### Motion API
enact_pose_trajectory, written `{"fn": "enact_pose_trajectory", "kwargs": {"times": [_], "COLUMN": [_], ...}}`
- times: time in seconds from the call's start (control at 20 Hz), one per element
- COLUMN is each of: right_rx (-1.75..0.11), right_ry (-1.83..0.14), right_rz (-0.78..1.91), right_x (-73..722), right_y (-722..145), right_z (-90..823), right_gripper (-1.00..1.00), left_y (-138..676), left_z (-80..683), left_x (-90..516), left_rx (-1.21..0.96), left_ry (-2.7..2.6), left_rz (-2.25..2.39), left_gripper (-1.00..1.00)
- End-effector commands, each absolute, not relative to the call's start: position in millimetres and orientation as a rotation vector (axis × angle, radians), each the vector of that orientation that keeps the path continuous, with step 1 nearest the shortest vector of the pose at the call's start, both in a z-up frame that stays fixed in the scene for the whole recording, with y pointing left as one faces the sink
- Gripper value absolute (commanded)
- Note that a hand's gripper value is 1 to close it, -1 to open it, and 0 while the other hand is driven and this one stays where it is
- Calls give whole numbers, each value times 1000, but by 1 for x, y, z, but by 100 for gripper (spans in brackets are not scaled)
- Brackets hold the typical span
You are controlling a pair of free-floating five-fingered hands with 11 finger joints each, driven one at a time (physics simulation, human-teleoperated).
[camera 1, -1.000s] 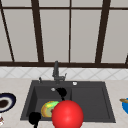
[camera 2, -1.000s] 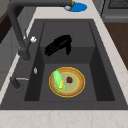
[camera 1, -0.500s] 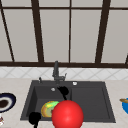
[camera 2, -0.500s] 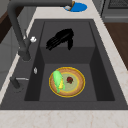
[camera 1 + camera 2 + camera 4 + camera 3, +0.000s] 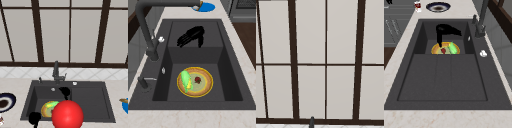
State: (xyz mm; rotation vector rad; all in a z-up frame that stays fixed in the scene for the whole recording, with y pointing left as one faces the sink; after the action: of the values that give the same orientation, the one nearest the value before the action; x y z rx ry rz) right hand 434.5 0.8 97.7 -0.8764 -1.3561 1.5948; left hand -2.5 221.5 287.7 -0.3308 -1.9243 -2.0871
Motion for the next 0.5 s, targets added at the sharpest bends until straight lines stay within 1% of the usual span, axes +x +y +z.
{"fn": "enact_pose_trajectory", "kwargs": {"times": [0.0,0.45], "right_rx": [-876,-926], "right_ry": [-1356,-1426], "right_rz": [1595,1565], "right_x": [434,422], "right_y": [-3,-27], "right_z": [99,124], "right_gripper": [-100,-100], "left_y": [221,221], "left_z": [288,288], "left_x": [-2,-2], "left_rx": [-331,-331], "left_ry": [-1924,-1924], "left_rz": [-2087,-2087], "left_gripper": [0,0]}}
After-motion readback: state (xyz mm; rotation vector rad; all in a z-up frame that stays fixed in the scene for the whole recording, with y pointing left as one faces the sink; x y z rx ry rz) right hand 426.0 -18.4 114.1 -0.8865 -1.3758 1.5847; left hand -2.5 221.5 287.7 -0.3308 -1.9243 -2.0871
